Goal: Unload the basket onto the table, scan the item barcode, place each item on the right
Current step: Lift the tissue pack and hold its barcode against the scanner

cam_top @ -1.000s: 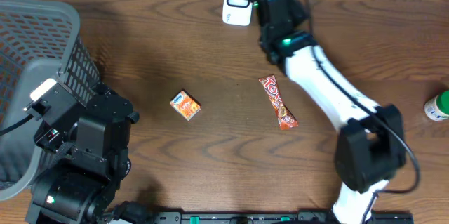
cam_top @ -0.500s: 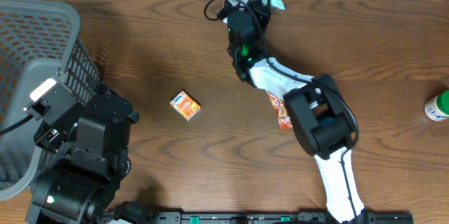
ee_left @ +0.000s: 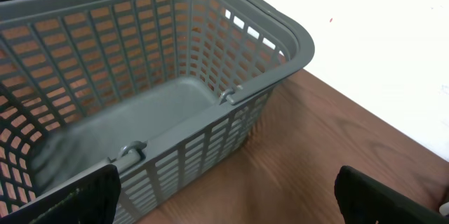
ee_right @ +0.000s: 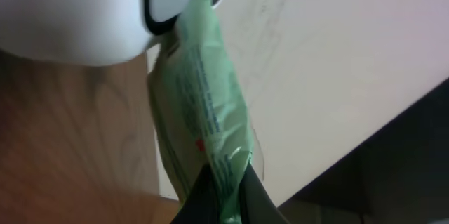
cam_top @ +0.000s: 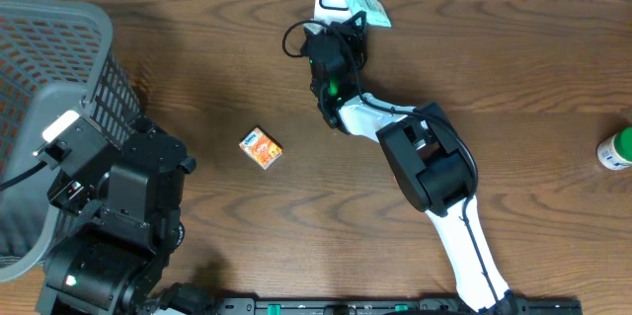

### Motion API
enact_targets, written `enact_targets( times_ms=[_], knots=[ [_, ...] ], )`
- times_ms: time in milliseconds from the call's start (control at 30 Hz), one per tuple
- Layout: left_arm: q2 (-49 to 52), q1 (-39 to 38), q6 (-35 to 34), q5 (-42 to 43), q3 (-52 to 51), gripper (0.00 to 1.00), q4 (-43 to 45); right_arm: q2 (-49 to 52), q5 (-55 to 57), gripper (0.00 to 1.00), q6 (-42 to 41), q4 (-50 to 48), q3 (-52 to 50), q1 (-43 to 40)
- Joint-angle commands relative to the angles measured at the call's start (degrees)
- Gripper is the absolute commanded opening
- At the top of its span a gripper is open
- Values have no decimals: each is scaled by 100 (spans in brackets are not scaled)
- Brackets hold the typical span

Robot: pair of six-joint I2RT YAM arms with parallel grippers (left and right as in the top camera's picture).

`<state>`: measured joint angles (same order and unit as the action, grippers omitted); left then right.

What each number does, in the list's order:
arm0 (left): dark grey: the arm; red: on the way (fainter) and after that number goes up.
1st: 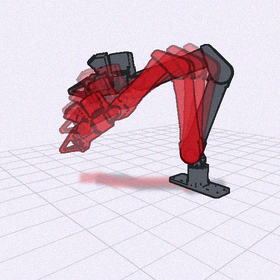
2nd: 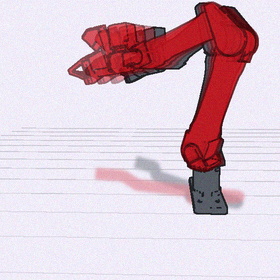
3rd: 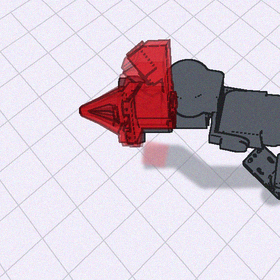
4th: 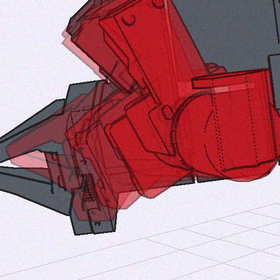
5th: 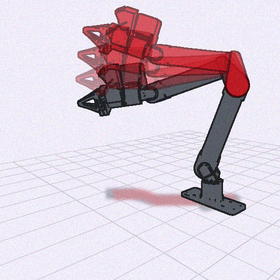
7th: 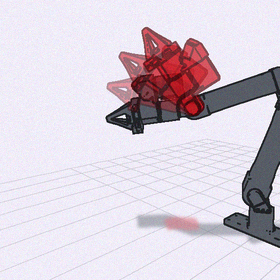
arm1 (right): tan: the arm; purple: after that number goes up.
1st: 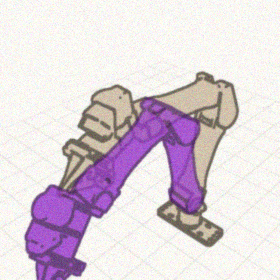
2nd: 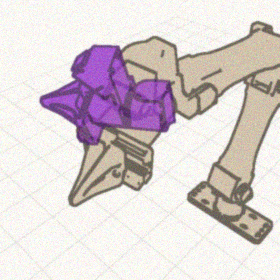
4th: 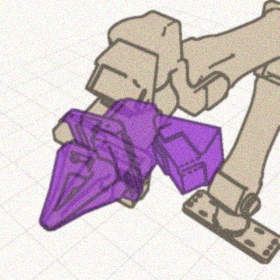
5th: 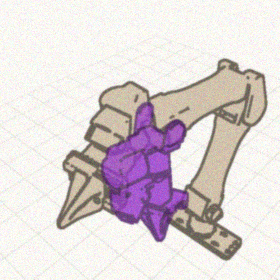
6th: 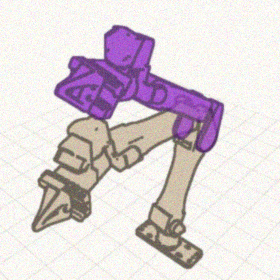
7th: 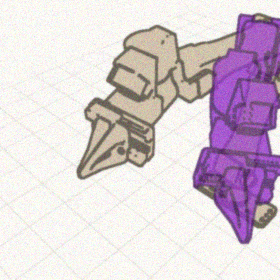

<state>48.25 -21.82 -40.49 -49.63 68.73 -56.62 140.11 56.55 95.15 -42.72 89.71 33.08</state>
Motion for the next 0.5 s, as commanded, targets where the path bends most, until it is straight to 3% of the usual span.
enact_targets(
  times_ms=[0, 233, 467],
  knots=[
    [-2, 28, -28, -50, 87, 98, -15, 83, -188, 1, 437, -146, 326, 46],
    [-2, 28, -28, -50, 87, 98, -15, 83, -437, 1, 433, -101, 555, 70],
    [-2, 28, -28, -50, 87, 98, -15, 83, -330, 1, -2, 986, 553, 98]
  ],
)
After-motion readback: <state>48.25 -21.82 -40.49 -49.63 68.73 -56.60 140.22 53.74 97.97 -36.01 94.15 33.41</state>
